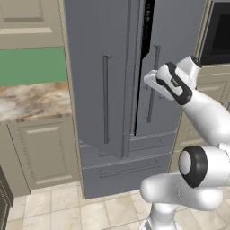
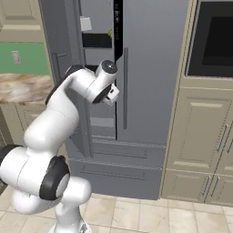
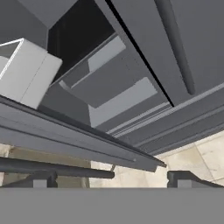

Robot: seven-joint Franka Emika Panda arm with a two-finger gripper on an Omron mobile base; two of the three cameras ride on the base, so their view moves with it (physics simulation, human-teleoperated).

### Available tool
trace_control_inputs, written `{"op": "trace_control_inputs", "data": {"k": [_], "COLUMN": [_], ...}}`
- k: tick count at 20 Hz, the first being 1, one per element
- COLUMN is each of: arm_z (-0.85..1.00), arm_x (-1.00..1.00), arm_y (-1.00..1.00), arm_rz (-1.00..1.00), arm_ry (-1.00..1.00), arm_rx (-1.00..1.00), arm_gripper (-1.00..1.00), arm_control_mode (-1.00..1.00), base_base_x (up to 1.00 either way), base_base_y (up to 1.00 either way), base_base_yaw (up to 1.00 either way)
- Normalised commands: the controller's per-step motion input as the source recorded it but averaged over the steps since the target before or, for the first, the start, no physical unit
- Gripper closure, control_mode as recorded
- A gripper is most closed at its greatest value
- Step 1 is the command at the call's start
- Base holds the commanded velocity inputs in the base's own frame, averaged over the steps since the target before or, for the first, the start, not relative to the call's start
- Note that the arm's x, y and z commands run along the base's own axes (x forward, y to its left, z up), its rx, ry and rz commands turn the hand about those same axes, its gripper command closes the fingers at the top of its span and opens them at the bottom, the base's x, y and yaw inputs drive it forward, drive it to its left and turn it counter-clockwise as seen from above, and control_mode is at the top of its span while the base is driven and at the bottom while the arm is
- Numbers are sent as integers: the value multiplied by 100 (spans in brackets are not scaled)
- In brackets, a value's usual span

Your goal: Take the lemon wedge from the fridge and place it on the plate with fish on the dining counter.

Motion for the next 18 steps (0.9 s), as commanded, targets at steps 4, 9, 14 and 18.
{"op": "trace_control_inputs", "data": {"k": [4, 9, 14, 18], "arm_z": [0, 0, 0, -2], "arm_x": [86, 76, 22, 45], "arm_y": [-1, -3, 0, 33], "arm_rz": [14, 14, 8, 0], "arm_ry": [18, 4, -7, -13], "arm_rx": [1, 5, 2, 0], "arm_gripper": [-100, -100, -100, -100], "arm_control_mode": [-100, -100, -100, -100], "base_base_x": [0, 0, 0, 0], "base_base_y": [0, 0, 0, 0], "base_base_yaw": [0, 0, 0, 0]}}
